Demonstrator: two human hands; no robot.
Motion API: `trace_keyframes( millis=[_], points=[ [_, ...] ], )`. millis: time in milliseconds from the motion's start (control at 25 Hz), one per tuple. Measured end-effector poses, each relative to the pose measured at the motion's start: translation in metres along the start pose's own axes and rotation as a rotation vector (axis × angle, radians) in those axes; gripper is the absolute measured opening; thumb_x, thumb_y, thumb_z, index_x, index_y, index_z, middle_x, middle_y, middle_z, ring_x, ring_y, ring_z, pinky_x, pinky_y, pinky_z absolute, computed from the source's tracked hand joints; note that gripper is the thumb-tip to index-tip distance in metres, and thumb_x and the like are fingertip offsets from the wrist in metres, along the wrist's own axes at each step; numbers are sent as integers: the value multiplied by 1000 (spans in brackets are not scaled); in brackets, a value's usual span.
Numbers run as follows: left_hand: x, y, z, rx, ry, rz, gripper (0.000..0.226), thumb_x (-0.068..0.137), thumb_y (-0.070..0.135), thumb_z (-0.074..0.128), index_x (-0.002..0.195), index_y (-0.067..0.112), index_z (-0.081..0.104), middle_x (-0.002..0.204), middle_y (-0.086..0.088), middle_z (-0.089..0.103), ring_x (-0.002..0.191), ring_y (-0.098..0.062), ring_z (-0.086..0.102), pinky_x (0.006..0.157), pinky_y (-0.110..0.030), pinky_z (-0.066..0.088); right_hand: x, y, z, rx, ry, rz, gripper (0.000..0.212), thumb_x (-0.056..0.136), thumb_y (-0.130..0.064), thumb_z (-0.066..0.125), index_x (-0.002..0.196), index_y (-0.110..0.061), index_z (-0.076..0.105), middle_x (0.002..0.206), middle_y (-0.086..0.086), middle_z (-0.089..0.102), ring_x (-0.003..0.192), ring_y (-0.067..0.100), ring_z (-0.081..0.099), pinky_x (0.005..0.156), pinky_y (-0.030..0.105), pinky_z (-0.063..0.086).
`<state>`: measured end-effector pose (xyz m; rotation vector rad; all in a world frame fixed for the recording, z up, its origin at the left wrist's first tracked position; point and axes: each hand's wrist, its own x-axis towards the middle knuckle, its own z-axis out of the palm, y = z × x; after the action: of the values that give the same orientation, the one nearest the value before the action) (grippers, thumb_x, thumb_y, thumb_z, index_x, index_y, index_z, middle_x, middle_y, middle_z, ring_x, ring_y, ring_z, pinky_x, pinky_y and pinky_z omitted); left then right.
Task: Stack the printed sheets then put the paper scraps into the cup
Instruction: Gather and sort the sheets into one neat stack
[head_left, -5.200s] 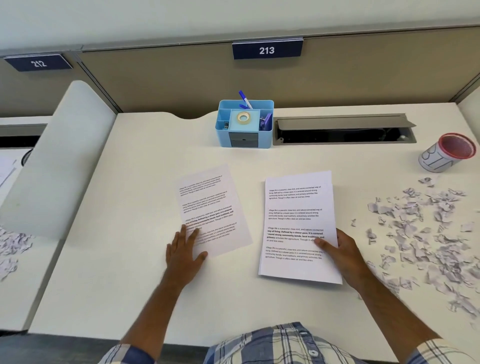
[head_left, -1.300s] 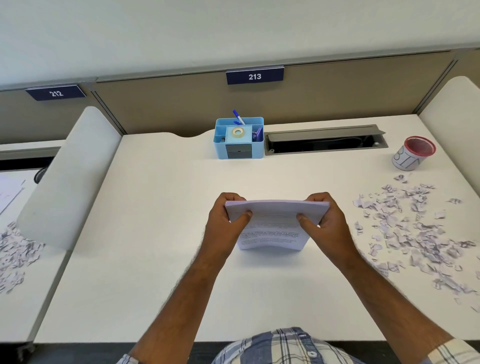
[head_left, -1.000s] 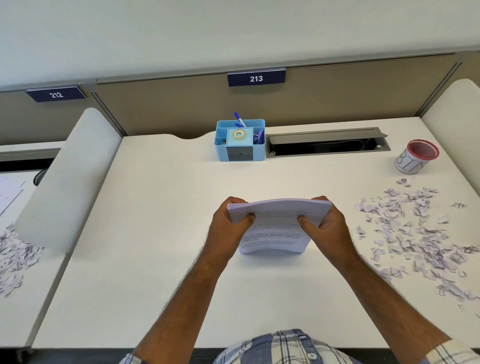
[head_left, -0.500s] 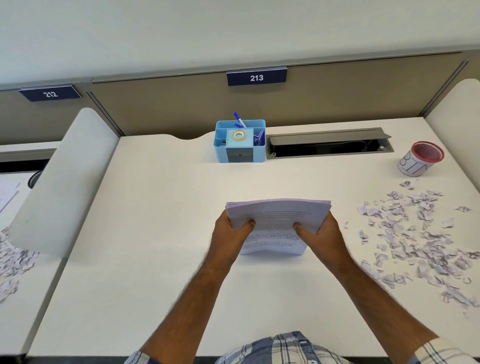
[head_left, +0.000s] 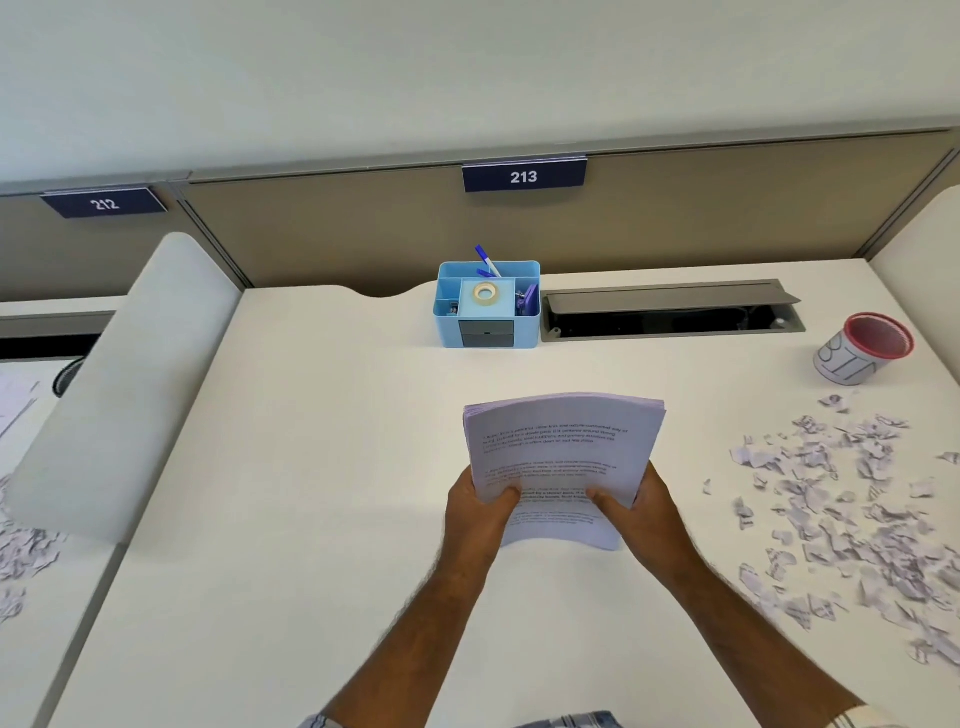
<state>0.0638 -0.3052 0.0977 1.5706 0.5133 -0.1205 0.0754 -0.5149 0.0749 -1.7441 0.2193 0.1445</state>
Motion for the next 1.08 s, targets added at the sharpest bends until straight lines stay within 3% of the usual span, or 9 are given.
trace_keyframes(
  millis=[280, 480, 680, 1080],
  points=[
    [37, 4, -2, 51, 36, -25, 29, 93, 7, 74, 110, 29, 66, 104, 9, 76, 88, -9, 75, 65, -18, 58, 34, -4, 9, 24, -35, 16, 45, 90, -6, 76, 126, -23, 55, 115, -5, 72, 99, 10, 72, 78, 29, 60],
    [73, 8, -11, 112, 56, -40, 30, 90, 10, 77, 113, 24, 65, 108, 7, 76, 91, -11, 76, 72, -24, 61, 63, -2, 22, -2, -41, 62, 39, 87, -11, 80, 115, -24, 55, 109, -4, 75, 94, 13, 75, 78, 34, 62],
    [111, 9, -21, 185, 75, -49, 34, 89, 10, 79, 113, 24, 60, 105, 9, 73, 90, -9, 74, 64, -13, 55, 95, 7, 45, -48, -63, 110, 42, 86, -12, 81, 115, -25, 54, 111, -5, 74, 97, 9, 74, 82, 33, 61],
    [171, -10, -43, 322, 111, -129, 42, 86, 8, 78, 116, 23, 54, 106, 4, 71, 92, -14, 70, 71, -24, 54, 137, 32, 87, -97, -156, 213, 58, 92, -11, 73, 133, -28, 36, 123, 0, 69, 105, 5, 70, 88, 28, 59]
  ],
)
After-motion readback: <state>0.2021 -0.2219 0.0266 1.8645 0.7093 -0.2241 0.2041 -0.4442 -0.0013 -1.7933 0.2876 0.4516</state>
